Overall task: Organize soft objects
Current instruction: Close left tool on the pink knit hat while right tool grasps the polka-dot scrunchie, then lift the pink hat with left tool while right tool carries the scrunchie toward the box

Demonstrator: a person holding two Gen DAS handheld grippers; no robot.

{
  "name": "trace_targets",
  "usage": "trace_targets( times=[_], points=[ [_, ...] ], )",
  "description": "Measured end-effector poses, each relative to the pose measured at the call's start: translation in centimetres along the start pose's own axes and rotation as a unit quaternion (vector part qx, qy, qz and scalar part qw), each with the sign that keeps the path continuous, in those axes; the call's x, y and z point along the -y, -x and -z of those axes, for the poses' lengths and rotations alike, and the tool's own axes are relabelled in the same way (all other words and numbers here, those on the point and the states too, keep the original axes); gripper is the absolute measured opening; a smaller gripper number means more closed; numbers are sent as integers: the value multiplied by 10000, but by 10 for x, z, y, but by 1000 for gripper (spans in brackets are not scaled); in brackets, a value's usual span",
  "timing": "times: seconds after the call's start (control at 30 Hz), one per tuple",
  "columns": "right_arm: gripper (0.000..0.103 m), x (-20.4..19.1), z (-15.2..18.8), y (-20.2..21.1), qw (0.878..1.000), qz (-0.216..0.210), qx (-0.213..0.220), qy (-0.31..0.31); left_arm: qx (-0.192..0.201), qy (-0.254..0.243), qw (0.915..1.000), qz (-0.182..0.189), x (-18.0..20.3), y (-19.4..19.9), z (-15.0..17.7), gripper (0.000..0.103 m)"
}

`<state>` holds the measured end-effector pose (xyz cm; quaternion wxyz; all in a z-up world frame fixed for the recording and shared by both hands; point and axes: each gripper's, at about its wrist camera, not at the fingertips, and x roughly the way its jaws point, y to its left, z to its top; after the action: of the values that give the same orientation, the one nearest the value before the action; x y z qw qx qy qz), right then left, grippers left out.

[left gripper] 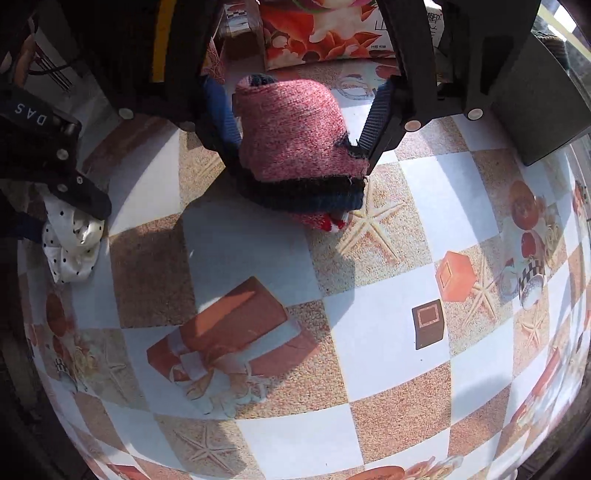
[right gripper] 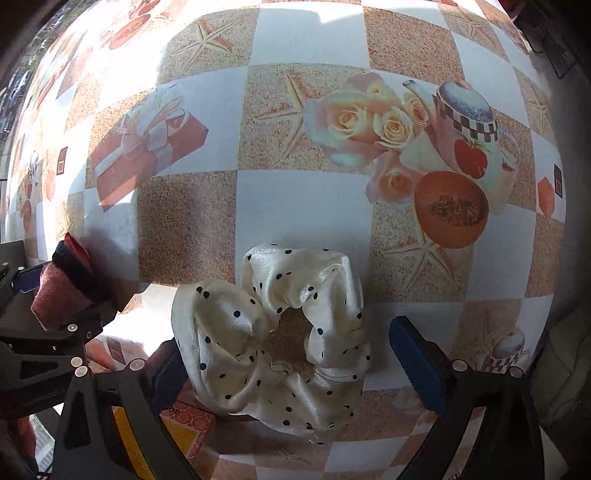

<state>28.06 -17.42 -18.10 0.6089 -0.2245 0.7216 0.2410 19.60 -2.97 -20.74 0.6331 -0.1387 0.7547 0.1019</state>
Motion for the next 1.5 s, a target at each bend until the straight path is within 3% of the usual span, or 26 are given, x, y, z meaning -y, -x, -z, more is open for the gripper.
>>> trace_targets(
  times=[0.03, 0.07, 0.1, 0.13, 0.4, 0.7, 0.97, 1.33, 1.4, 1.5],
  points=[
    [61, -5, 0, 9, 10000, 51, 71, 43, 29, -19, 9999, 100, 1, 1, 0, 43],
    [50, -4, 2, 13, 9999, 15, 122, 64, 69, -8, 9998, 187, 1, 3, 0, 34],
    [32, -1, 3, 16, 9998, -136, 124, 32, 124, 4, 9997, 218, 1, 5, 0, 30],
    [29, 3, 5, 18, 9996, -251, 115, -52, 218, 6, 9995, 221, 2, 9, 1, 28],
    [29, 38, 26, 68, 9939, -693, 632, -573, 1302, -441, 9904, 135, 25, 73, 14, 27],
    [29, 56, 82, 113, 9832, -879, 1042, -1210, 2140, -1448, 9650, 455, 89, 157, 51, 27],
    [29, 54, 134, 121, 9780, -729, 1121, -1600, 2397, -2554, 9330, 832, 135, 195, 110, 28],
    [29, 29, 194, 120, 9741, -831, 1031, -1833, 2459, -3614, 8937, 1014, 139, 201, 198, 28],
    [29, 19, 204, 118, 9765, -866, 941, -1734, 2516, -3681, 8902, 933, 132, 200, 212, 28],
    [29, 2, 215, 115, 9797, -965, 812, -1559, 2531, -3609, 8936, 842, 116, 196, 226, 28]
  ],
)
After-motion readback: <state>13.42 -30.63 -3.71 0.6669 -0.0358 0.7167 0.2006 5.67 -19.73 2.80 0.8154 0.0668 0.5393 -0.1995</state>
